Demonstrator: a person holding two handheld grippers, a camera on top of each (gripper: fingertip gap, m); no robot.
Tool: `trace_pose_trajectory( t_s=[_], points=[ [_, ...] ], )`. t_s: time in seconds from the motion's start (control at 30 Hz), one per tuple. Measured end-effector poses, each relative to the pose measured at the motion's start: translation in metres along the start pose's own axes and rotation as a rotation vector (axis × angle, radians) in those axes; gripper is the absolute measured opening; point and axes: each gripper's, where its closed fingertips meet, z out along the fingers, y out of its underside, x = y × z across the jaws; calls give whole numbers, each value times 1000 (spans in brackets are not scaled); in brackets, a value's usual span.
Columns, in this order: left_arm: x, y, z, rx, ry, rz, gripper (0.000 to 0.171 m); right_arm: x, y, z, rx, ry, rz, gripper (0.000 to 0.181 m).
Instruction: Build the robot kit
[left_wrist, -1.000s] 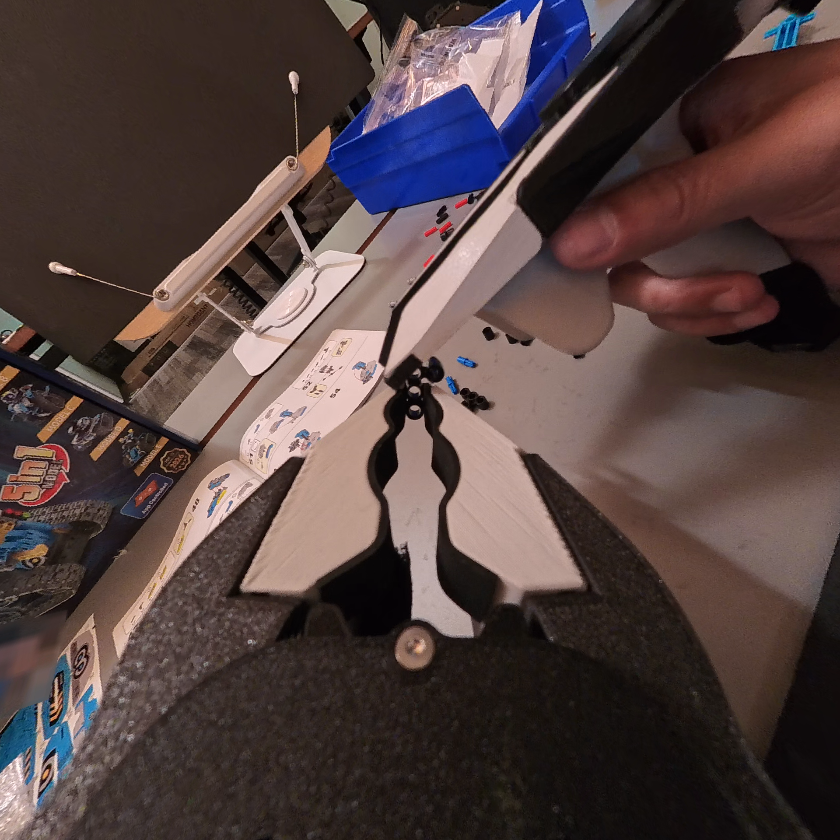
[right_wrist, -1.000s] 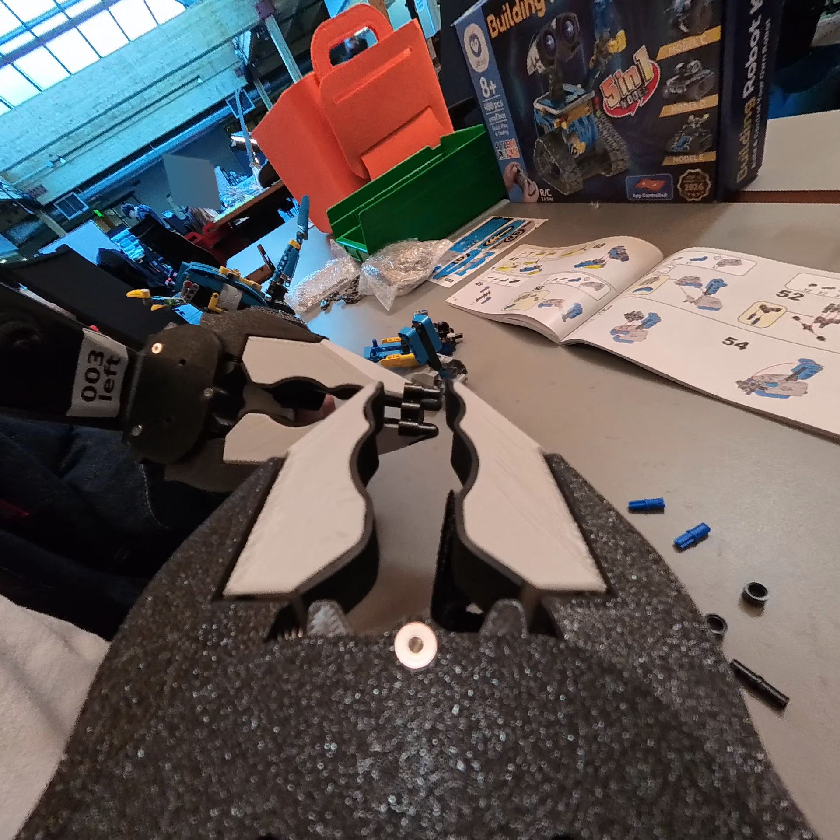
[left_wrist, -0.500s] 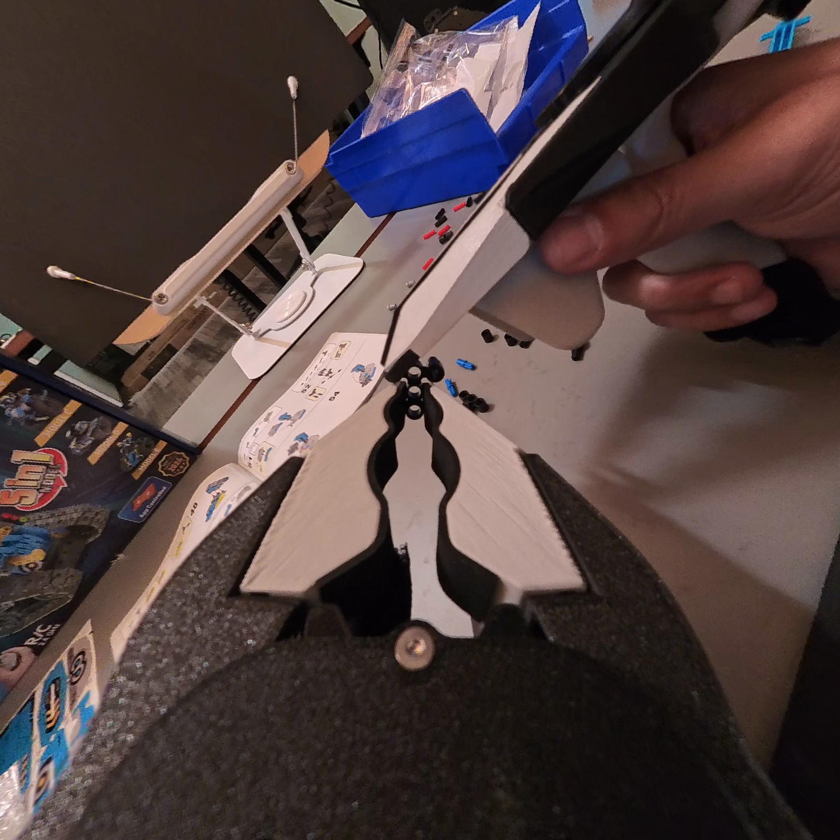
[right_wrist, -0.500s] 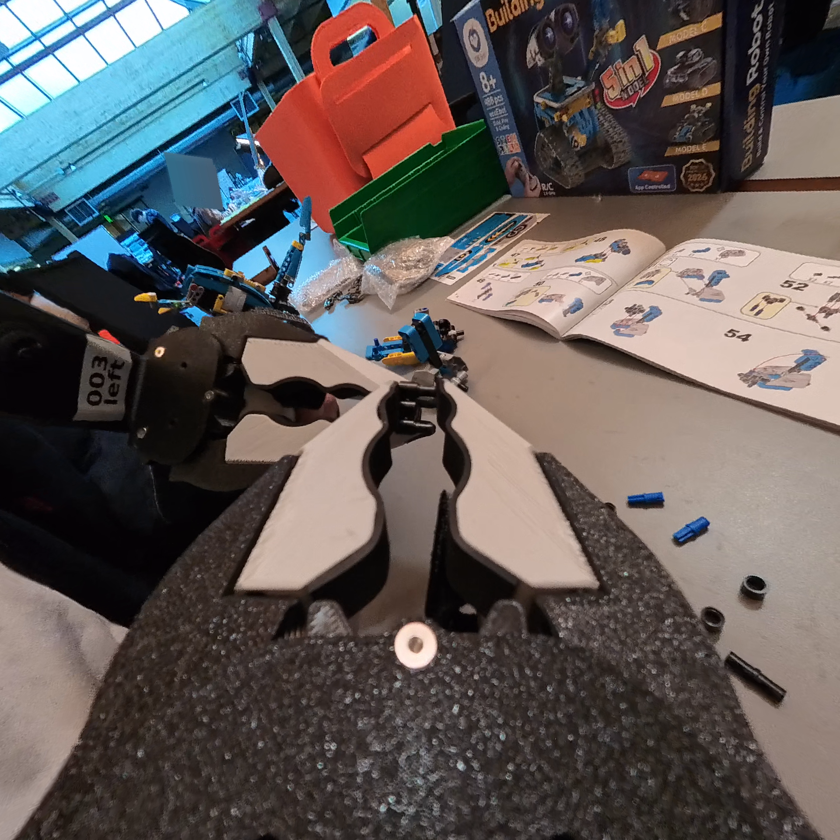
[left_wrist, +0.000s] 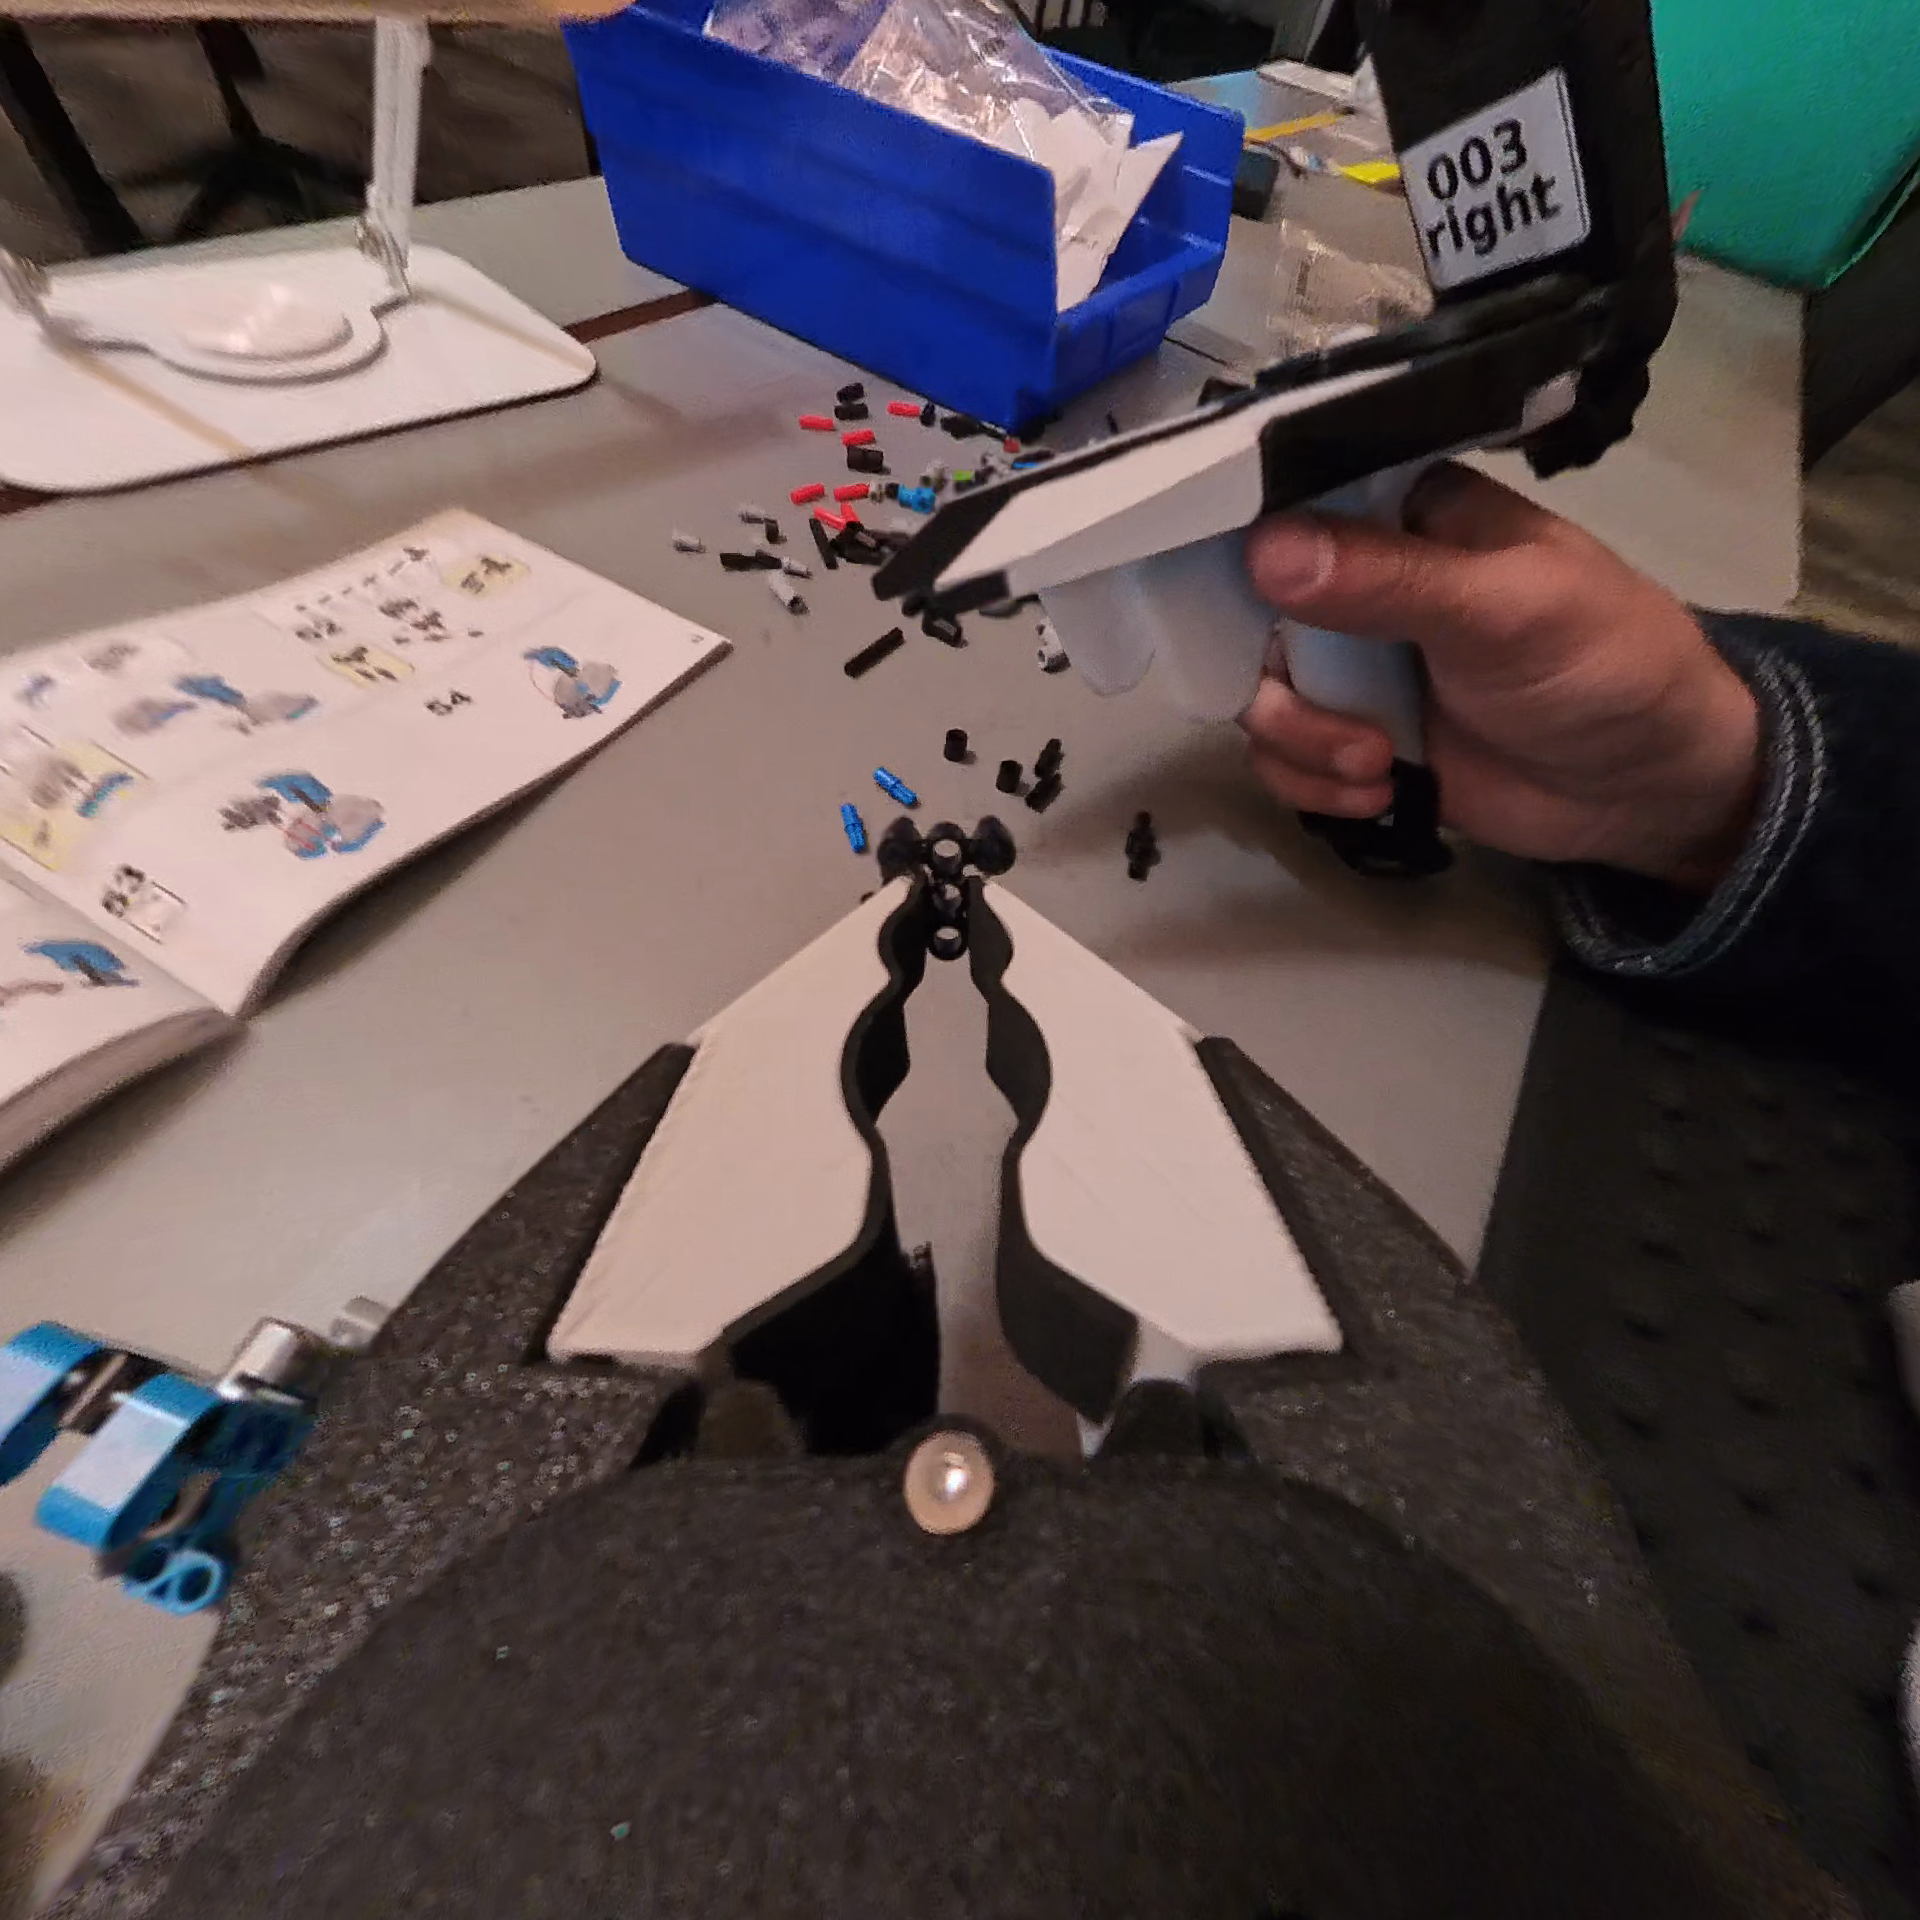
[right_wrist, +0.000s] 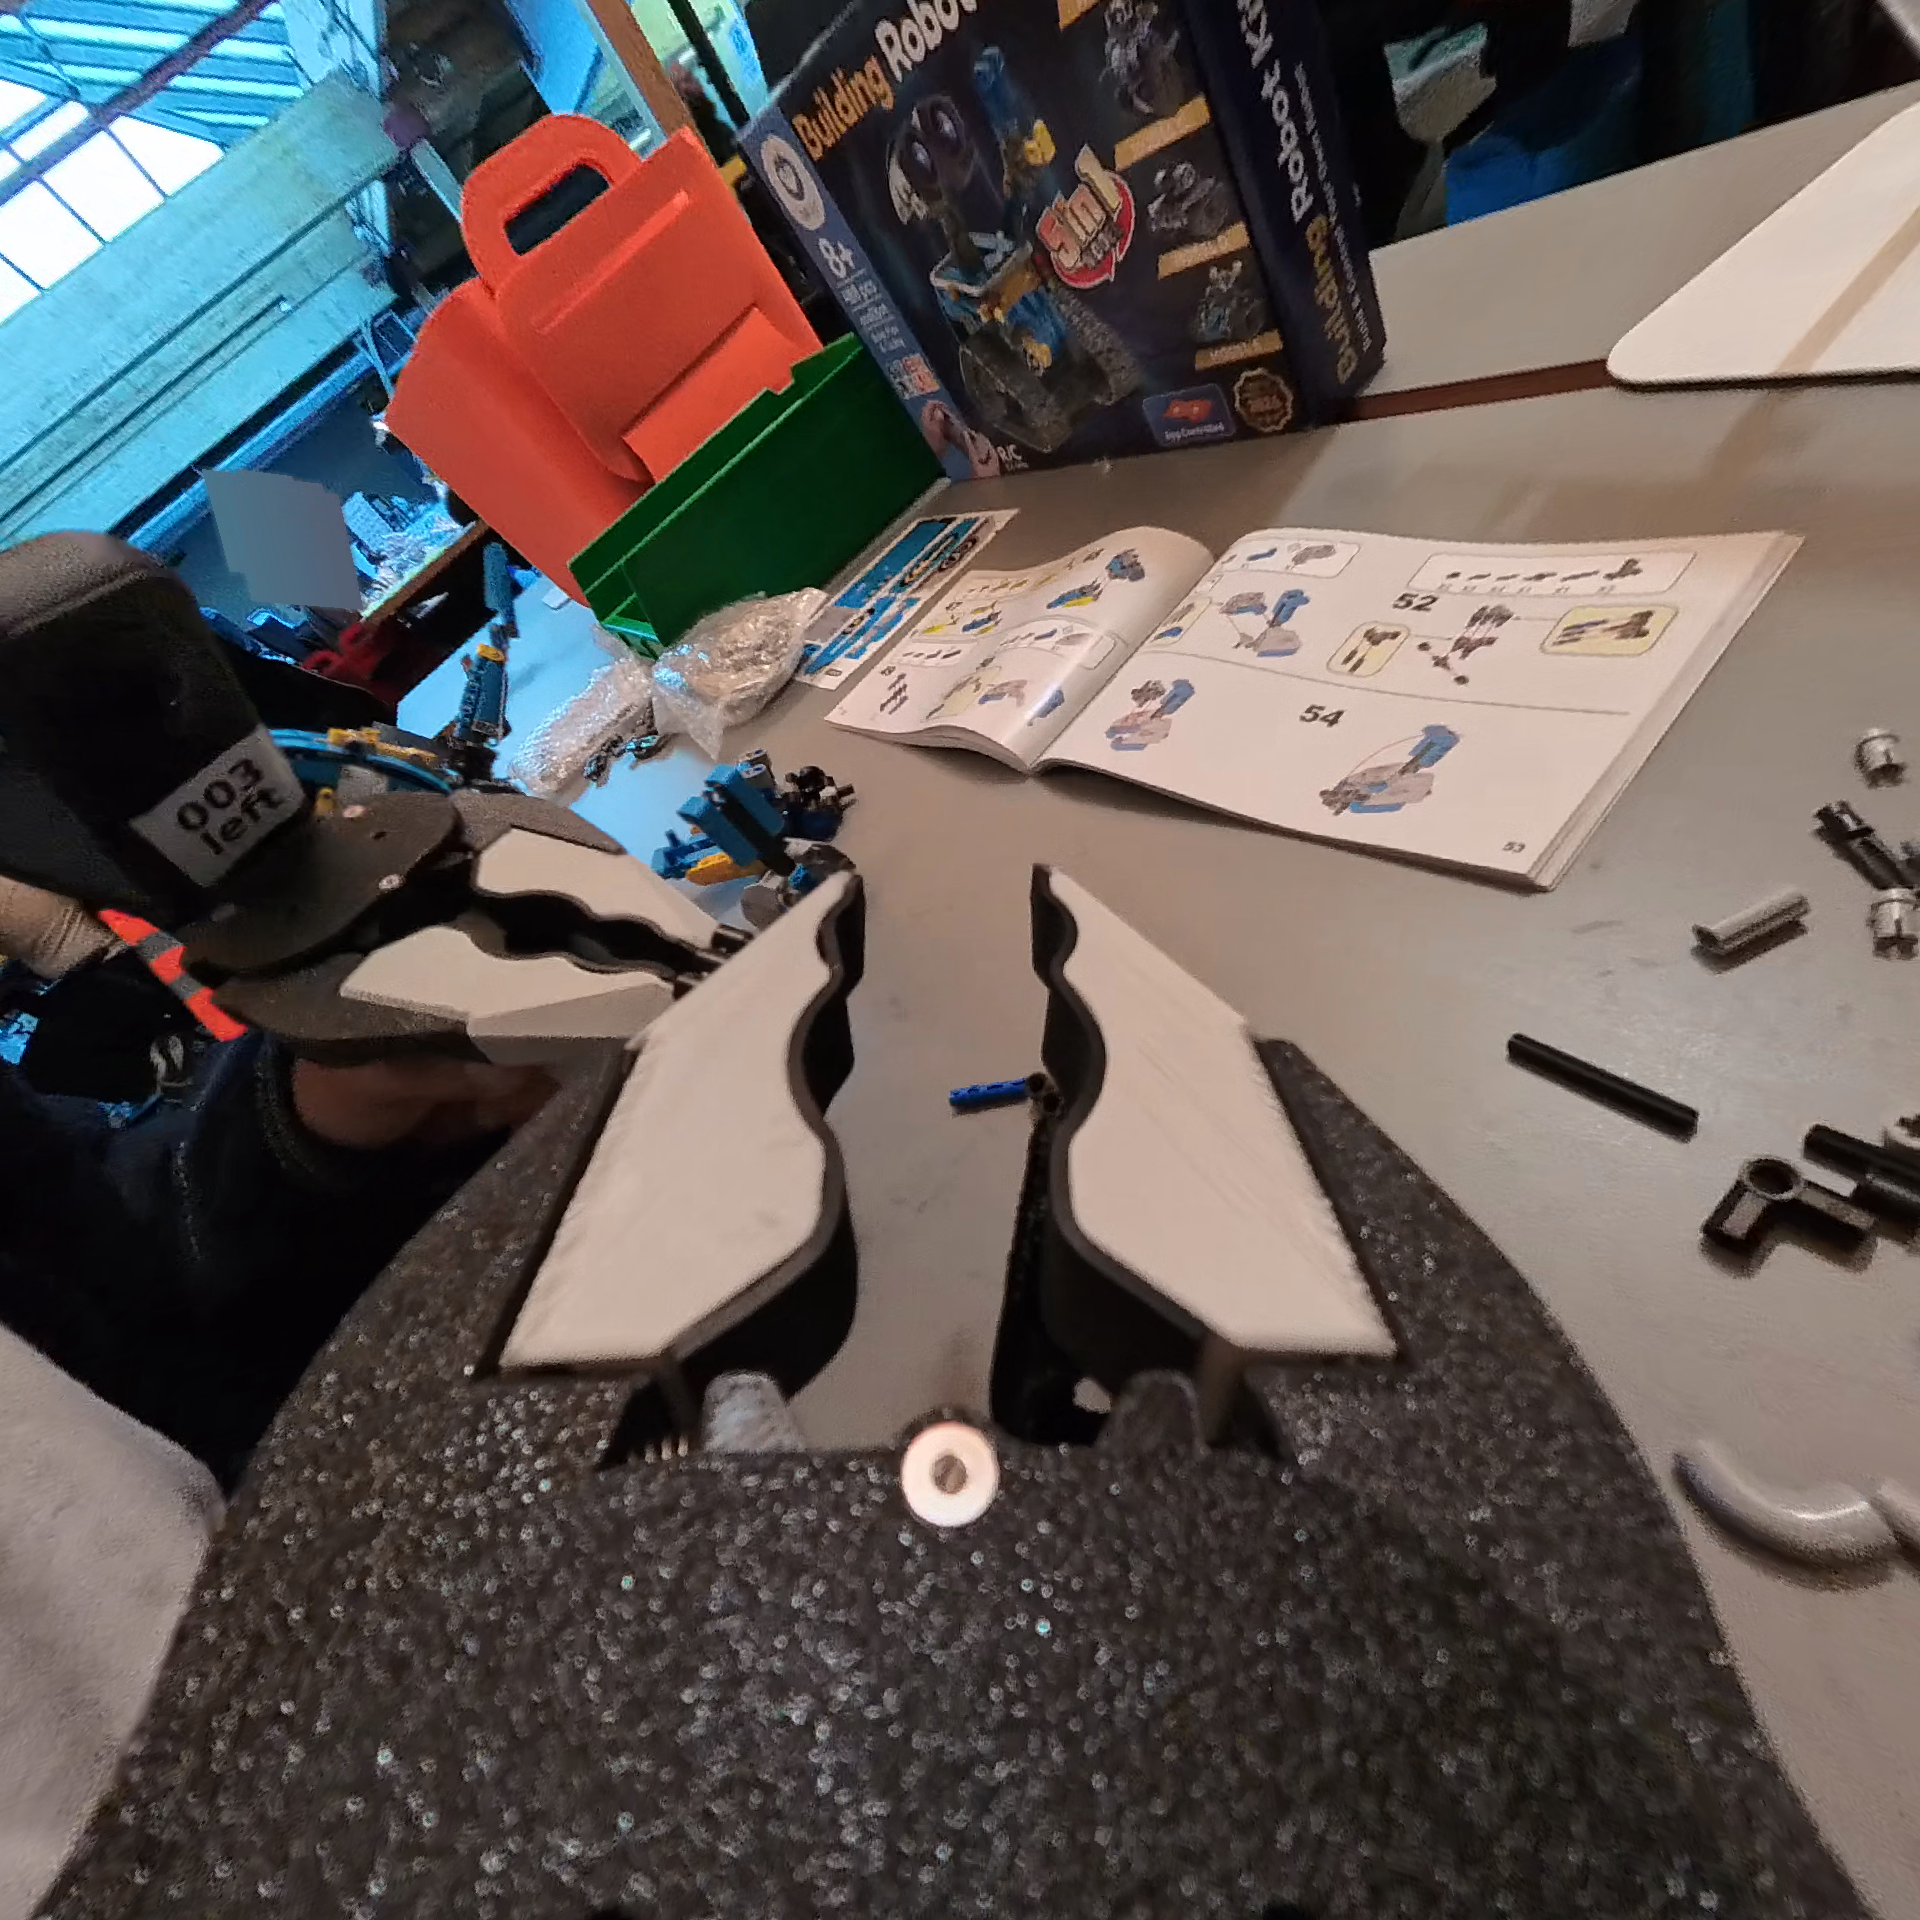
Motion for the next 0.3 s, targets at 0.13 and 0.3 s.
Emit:
trace_pose_trajectory(
  t_s=[0.13, 0.3],
  points=[
    [-9, 1, -1, 0, -3, -76, 7, 2, 6, 6, -26, -3, 1, 29],
    [-14, -2, -2, 18, -6, -104, 7, -1, 10, 10, -42, -32, 15, 27]
  ],
)
